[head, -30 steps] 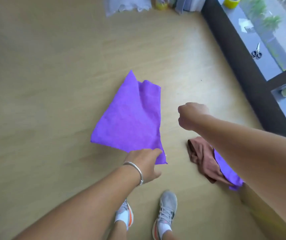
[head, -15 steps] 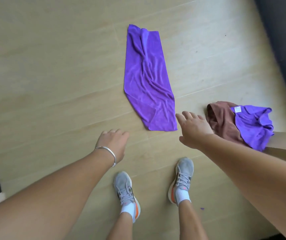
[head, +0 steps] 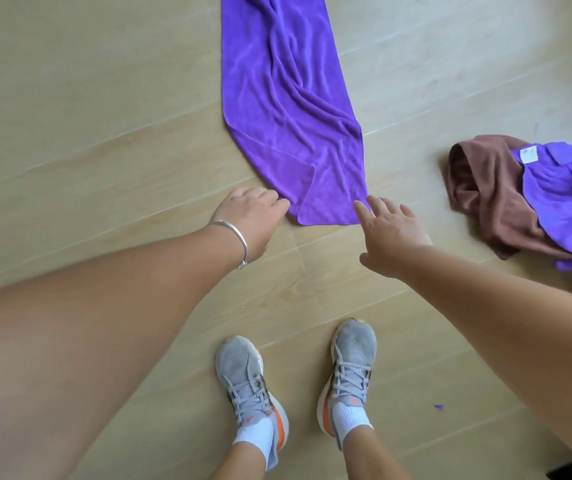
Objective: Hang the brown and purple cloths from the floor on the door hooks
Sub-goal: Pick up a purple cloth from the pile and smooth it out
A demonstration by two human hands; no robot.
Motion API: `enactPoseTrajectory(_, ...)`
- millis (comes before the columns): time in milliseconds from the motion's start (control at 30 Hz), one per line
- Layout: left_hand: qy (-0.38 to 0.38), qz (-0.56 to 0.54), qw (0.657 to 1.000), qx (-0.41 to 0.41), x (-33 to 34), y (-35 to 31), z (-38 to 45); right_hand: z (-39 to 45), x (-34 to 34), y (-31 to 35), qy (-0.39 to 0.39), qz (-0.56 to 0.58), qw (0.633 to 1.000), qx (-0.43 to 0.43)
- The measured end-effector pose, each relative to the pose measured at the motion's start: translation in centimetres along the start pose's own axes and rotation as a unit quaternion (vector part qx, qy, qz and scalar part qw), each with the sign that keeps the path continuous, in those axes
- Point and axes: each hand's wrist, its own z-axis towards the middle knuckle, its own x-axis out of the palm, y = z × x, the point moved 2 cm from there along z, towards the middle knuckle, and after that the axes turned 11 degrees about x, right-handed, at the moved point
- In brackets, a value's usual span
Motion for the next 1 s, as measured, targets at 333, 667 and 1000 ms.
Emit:
enactPoseTrajectory(333, -0.042, 0.097, 0.992, 0.066, 7.8, 4.7, 15.4, 12.6, 10.5, 0.1, -0.053, -0.063, 0.996, -0.046)
enactPoseTrajectory(667, 0.061, 0.277, 0.957, 0.058, 9.9, 5.5, 22.6, 16.6, 15.0, 0.8, -0.148, -0.050, 0.983, -0.098)
enactPoseTrajectory(1000, 0.140, 0.095, 0.985, 0.046, 11.9, 4.1, 10.7, 10.8, 11.9, 0.7, -0.127, -0.040, 0.989, -0.057)
